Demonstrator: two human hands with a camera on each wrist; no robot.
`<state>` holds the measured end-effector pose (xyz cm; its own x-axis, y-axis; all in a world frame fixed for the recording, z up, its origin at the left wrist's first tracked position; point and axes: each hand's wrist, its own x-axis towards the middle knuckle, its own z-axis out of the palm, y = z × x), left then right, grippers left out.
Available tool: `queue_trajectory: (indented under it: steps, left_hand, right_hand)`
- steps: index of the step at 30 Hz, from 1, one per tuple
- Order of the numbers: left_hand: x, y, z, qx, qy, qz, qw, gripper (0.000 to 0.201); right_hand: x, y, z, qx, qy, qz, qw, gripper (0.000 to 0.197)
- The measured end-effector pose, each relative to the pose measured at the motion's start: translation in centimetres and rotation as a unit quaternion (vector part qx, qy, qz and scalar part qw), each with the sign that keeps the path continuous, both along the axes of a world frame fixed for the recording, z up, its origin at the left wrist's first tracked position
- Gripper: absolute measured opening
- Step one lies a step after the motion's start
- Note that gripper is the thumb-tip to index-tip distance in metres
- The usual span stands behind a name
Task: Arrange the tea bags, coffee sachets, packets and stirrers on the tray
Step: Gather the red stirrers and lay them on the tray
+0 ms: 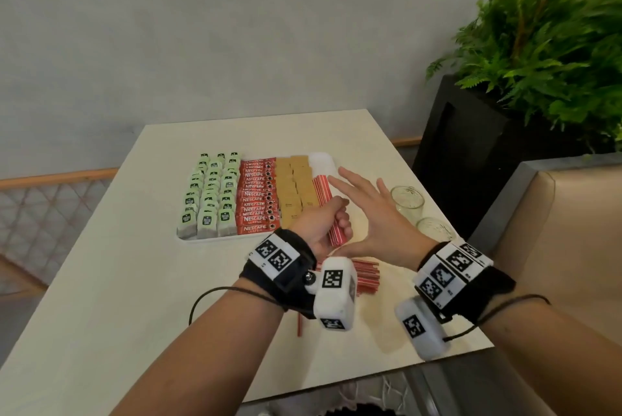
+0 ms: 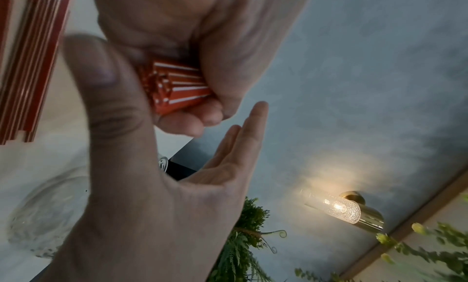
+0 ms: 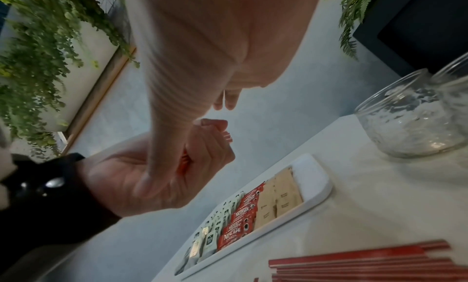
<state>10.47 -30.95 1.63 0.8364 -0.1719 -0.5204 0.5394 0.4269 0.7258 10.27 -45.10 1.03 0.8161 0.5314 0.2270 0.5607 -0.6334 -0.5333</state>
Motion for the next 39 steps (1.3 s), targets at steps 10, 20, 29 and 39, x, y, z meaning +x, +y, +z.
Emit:
queue_trajectory:
  steps: [10, 20, 29, 39]
  left_hand:
    - [0.3, 4.2, -0.5, 0.084, -0.017, -0.13, 0.988, 0.028]
    - [1.8, 9.4, -0.7, 0.103, -0.008, -0.249, 0.963, 0.035]
    - [4.2, 12.7, -2.1, 0.109, -0.023, -0.298, 0.948, 0.036]
    - [8.0, 10.3, -1.9, 0.133, -0.115, -0.327, 0.928, 0.029]
  right_hand:
    - [0.8, 3.0, 0.7, 0.101, 0.138, -0.026, 0.985, 0.108]
    - [5.2, 6.7, 2.7, 0.227, 0.293, -0.043, 0.928, 0.047]
    - [8.1, 10.2, 1.2, 0.24, 0.353, -0.08, 0.901, 0.048]
    - [9.3, 9.7, 1.6, 0.213, 0.296, -0.138, 0.921, 0.035]
